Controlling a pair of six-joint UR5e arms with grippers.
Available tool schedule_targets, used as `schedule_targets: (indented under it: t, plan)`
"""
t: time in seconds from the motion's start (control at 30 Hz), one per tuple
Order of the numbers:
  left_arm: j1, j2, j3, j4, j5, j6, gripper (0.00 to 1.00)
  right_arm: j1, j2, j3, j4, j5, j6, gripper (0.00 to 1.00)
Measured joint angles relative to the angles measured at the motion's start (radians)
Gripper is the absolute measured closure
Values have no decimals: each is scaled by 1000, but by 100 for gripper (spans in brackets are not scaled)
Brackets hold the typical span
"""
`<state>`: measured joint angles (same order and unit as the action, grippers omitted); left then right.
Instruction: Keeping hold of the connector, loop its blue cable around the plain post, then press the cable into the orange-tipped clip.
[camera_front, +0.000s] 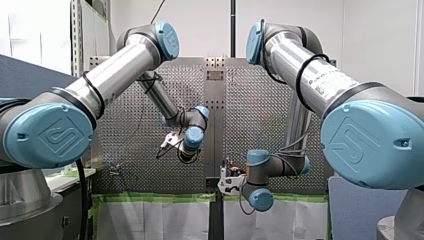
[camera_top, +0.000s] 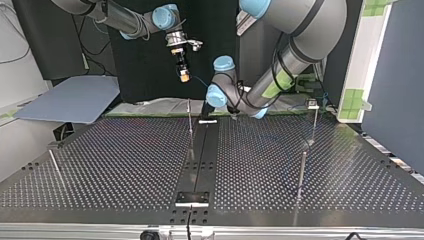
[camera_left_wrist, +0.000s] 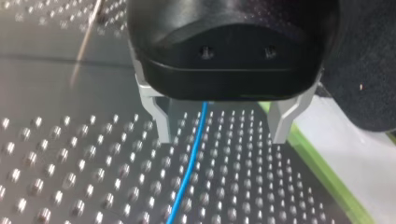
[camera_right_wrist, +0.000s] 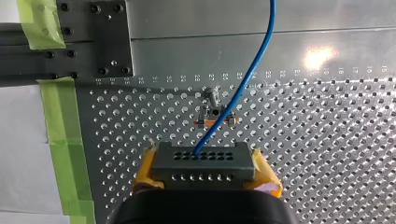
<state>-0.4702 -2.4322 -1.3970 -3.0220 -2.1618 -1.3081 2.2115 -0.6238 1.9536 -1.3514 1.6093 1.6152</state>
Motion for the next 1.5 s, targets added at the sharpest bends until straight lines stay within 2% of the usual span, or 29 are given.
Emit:
schedule_targets:
  t: [0.2,0.43,0.63,0.83,1.13,1.37,1.5]
  plan:
    - [-26,-3,-45,51,42,-5,0,0,0,0,2,-3,1,100]
    - [-57,-48,-74,96,76,-5,0,1,0,0,3,-5,2,100]
    - [-80,-56,-82,150,128,-44,0,1,0,0,7,-7,1,100]
    - [-91,-57,-82,197,181,-55,0,1,0,0,10,-8,0,100]
    - [-108,-58,-84,203,254,-58,0,1,0,0,11,-7,-1,100]
    - [-114,-58,-85,182,252,-79,0,-5,0,-1,12,-4,1,100]
    - [-112,-58,-85,176,249,-86,0,-12,0,-1,18,12,3,100]
